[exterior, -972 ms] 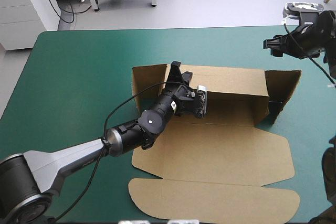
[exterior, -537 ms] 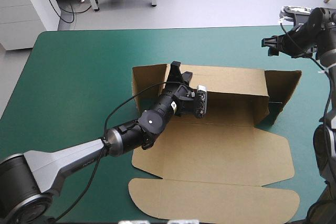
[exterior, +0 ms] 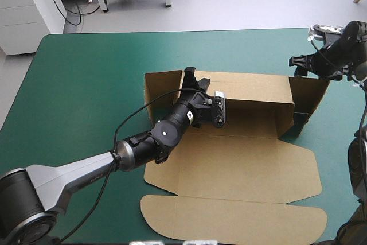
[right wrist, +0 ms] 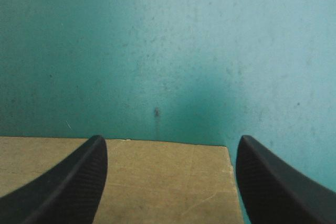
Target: Fold the box
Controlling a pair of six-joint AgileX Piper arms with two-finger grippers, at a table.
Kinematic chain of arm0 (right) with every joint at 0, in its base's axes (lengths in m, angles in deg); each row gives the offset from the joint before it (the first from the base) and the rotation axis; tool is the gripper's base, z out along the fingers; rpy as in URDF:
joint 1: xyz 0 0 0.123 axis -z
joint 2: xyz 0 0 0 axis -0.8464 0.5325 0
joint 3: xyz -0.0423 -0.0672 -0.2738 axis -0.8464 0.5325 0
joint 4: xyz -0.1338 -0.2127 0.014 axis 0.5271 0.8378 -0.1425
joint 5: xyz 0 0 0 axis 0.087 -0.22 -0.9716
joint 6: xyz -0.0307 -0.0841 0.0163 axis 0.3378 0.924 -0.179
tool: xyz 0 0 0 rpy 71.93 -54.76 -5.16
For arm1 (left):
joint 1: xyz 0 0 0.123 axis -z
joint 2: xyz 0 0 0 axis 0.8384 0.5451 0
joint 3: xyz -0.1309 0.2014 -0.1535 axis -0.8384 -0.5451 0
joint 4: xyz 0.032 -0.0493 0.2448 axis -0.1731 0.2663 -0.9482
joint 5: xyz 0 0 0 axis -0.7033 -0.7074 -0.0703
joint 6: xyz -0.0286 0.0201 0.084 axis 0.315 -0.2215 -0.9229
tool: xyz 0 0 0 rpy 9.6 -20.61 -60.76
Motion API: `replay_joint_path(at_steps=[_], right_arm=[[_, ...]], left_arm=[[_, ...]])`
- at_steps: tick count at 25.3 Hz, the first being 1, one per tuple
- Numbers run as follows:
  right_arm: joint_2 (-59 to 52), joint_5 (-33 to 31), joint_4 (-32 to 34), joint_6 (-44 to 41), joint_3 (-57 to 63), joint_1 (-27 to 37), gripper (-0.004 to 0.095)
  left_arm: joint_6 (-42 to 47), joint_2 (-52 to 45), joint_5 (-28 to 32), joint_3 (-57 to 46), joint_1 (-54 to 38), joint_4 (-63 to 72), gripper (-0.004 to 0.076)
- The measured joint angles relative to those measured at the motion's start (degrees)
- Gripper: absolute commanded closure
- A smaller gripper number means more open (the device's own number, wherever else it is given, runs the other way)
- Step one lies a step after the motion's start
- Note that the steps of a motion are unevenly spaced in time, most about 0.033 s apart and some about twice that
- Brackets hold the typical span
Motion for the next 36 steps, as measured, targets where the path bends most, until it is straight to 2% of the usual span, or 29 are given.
replay_joint_path(at_steps=[11, 26, 36], right_arm=[[-10.7, 4.4, -0.4, 3.7, 13.2, 0.0, 0.0263], [-13.0, 1.0, -0.2, 2.8, 14.6, 5.4, 0.0263], [-16.1, 1.0, -3.0, 3.1, 17.4, 5.5, 0.0263]], left_arm=[[4.9, 0.0, -1.4, -0.1, 0.0, 0.0, 0.0731], [16.0, 0.0, -1.6, -0.1, 0.0, 0.0, 0.0731], [20.1, 0.1, -1.5, -0.1, 0.0, 0.0, 0.0731]])
